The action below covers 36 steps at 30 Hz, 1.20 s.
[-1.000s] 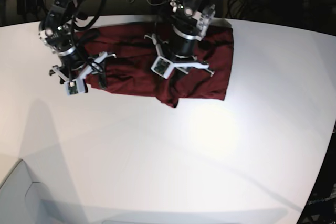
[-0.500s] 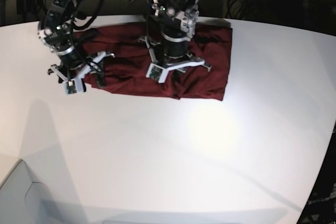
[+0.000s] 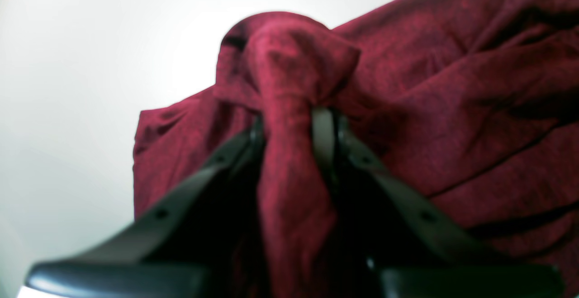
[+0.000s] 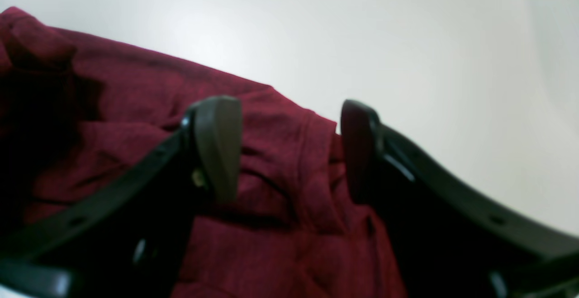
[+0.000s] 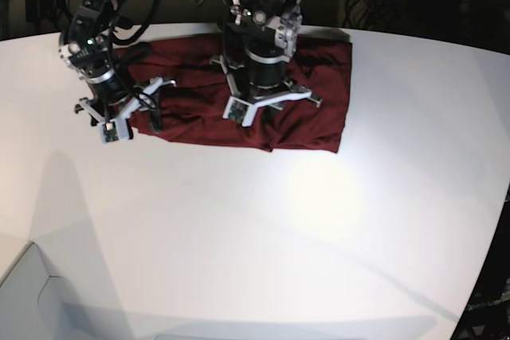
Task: Layout the t-shirt on the table in an organized manner, then fold the t-shirt properly
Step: 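Lower the folded end and press it flat with the left gripper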
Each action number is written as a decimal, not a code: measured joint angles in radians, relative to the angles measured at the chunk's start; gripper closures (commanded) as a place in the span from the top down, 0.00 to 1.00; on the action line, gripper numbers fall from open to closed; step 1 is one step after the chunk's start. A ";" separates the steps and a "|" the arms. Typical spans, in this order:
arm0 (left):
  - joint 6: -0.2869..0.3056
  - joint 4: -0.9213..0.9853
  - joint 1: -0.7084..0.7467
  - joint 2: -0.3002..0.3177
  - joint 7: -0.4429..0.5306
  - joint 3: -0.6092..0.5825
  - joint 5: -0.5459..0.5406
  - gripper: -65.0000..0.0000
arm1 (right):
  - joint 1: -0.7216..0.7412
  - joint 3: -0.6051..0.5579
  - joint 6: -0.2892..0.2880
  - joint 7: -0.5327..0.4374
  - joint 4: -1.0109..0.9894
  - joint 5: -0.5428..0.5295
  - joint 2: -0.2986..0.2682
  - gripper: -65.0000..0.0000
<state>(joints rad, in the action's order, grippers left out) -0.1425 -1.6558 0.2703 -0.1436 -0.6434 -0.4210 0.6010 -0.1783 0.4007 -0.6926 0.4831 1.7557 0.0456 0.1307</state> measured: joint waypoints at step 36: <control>-0.004 -0.110 0.033 0.008 -0.004 0.235 -0.128 0.18 | -0.003 0.000 0.000 0.000 0.000 0.000 0.000 0.54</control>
<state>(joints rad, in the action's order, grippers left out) -0.1463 -1.7657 0.3035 -0.1352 -0.6476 -0.1860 0.4732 -0.1818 0.4007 -0.6926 0.4831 1.7557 0.0456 0.1310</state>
